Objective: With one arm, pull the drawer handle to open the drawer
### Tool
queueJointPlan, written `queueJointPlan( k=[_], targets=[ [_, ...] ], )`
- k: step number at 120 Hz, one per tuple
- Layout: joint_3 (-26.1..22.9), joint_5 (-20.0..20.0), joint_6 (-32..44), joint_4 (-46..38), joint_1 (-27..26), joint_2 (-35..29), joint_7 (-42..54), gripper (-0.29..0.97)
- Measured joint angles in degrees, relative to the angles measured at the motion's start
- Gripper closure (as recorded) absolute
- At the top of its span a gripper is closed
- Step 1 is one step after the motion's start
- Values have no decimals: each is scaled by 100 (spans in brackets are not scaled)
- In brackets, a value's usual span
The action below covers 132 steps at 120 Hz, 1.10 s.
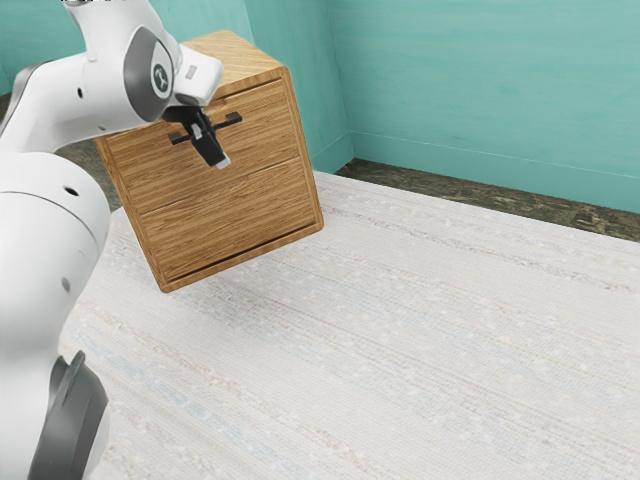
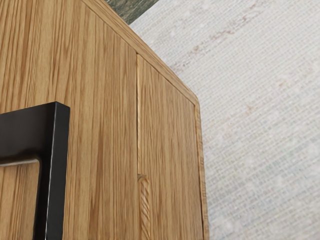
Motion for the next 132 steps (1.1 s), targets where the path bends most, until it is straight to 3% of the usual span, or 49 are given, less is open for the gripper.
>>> queueJointPlan(
  k=[41, 50, 53, 57, 59, 69, 81, 119, 125, 132],
  targets=[
    [-8, -45, -8, -84, -253, 0, -40, 3],
    [-7, -69, -25, -101, -372, -8, -59, -2],
    [6, -85, -38, -113, -431, -15, -71, -1],
    [29, -105, -79, -108, -560, -36, -91, 15],
    [9, -124, -103, -34, -684, -33, -103, 5],
    [49, -187, -361, 945, -1197, -40, -192, 4],
    [541, -198, -766, 1876, -1581, -133, -318, 2],
    [1505, 411, -2576, 1996, -2276, -520, -591, 0],
    [1552, 679, -2824, 1809, -2683, -874, -622, 0],
    [1551, 1244, -2963, 1333, -3513, -1612, -664, 0]
  ],
)
